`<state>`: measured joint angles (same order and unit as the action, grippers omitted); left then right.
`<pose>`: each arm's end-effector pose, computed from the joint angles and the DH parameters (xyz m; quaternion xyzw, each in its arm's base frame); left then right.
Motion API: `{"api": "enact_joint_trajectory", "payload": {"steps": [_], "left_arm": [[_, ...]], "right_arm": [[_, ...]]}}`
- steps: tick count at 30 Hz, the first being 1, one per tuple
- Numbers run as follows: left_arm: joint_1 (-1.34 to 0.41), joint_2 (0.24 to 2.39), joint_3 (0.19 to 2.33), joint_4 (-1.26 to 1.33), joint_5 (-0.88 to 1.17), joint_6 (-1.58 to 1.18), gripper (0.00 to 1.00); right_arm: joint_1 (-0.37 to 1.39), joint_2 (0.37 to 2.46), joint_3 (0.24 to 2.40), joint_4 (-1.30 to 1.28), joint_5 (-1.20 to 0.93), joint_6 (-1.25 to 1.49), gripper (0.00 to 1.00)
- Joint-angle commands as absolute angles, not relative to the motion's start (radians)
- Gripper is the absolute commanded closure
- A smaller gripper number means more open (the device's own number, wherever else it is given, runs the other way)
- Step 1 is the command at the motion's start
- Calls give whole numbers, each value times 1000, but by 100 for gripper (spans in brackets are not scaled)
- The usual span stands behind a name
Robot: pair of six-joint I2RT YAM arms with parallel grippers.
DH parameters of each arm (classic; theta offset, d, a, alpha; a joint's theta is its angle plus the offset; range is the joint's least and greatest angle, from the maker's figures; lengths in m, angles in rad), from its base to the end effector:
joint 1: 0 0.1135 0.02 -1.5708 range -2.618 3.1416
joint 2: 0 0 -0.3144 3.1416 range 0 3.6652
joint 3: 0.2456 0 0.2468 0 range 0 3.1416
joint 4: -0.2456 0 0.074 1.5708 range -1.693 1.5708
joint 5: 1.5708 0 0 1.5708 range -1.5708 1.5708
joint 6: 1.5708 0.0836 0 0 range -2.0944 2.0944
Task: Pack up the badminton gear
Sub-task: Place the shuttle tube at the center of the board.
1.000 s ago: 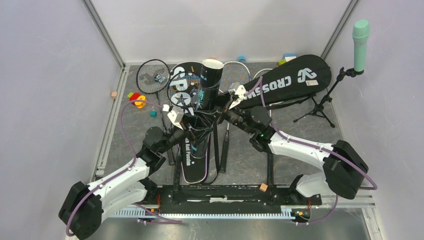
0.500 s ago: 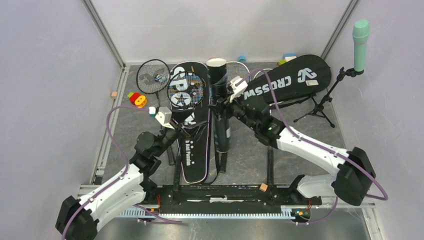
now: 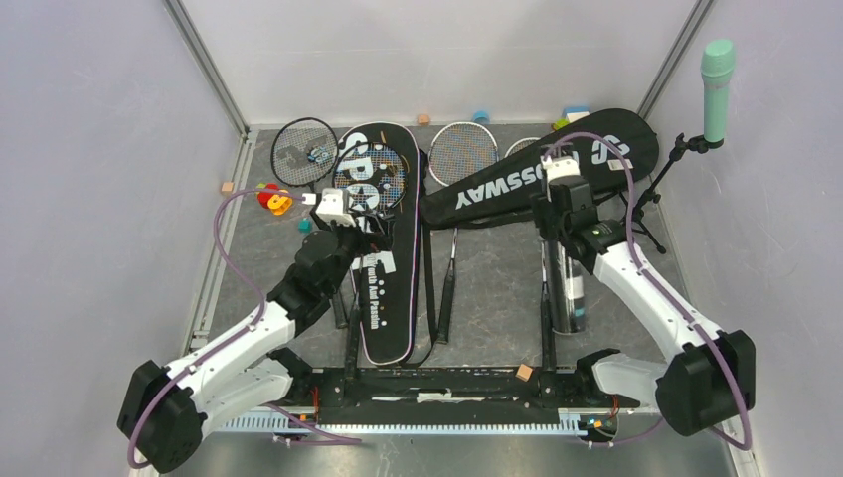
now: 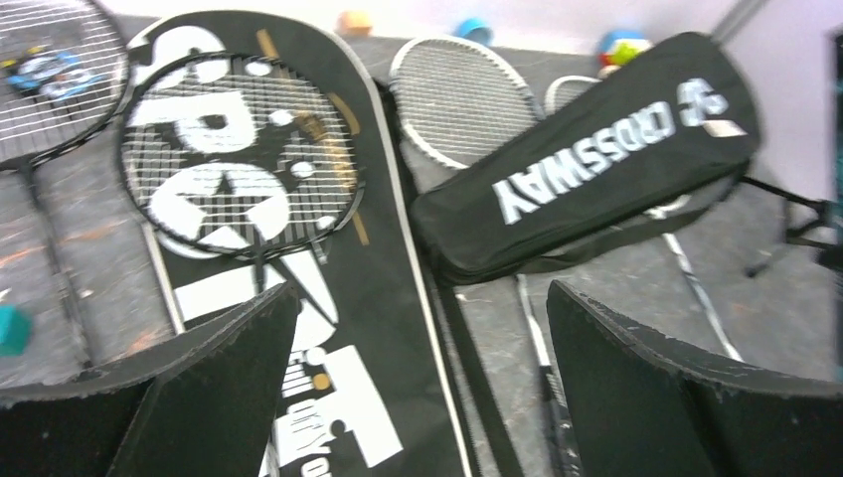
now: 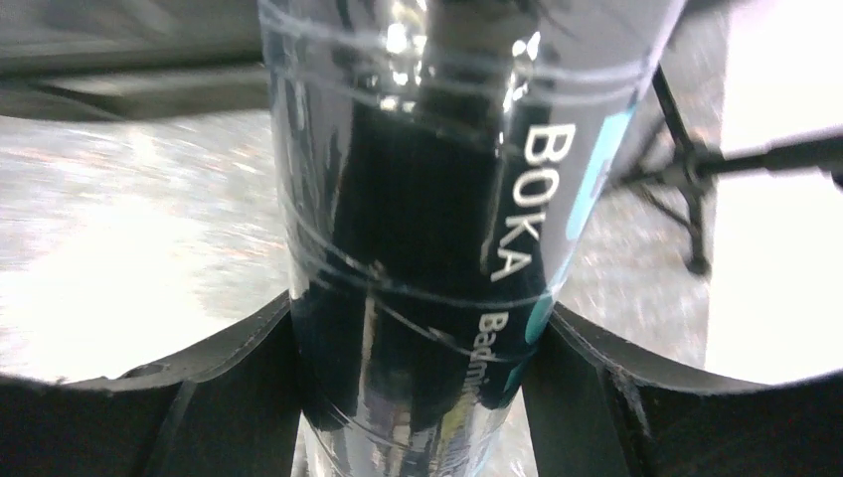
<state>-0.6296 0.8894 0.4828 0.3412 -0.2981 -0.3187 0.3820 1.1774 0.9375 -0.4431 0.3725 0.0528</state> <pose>0.1916 -0.1092 0.3081 0.0115 0.7288 -0.2122 0.6509 0.2564 0.0702 0.3094 -0.0670 0.8885 -0.0723 0.4482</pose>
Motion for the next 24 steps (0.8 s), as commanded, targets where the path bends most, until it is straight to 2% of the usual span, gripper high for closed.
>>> {"api": "enact_joint_trajectory", "payload": {"steps": [1, 5, 9, 11, 14, 18, 24], "left_arm": [[-619, 959, 580, 205, -498, -355, 0], [-606, 1007, 602, 186, -506, -364, 0], [-596, 1046, 610, 184, -521, -356, 0], [-588, 1061, 617, 177, -523, -359, 0], [-579, 1078, 630, 155, -520, -359, 0], [-568, 1082, 637, 140, -522, -363, 0], [-562, 1086, 654, 110, -519, -370, 0]], "right_arm": [[271, 1222, 893, -480, 457, 25, 60], [198, 1287, 890, -431, 444, 13, 60], [162, 1357, 892, -399, 428, -20, 49], [141, 1388, 908, -394, 449, -11, 40], [123, 1415, 939, -391, 505, -2, 20], [124, 1394, 960, -368, 475, -24, 2], [124, 1203, 859, -212, 258, -45, 2]]}}
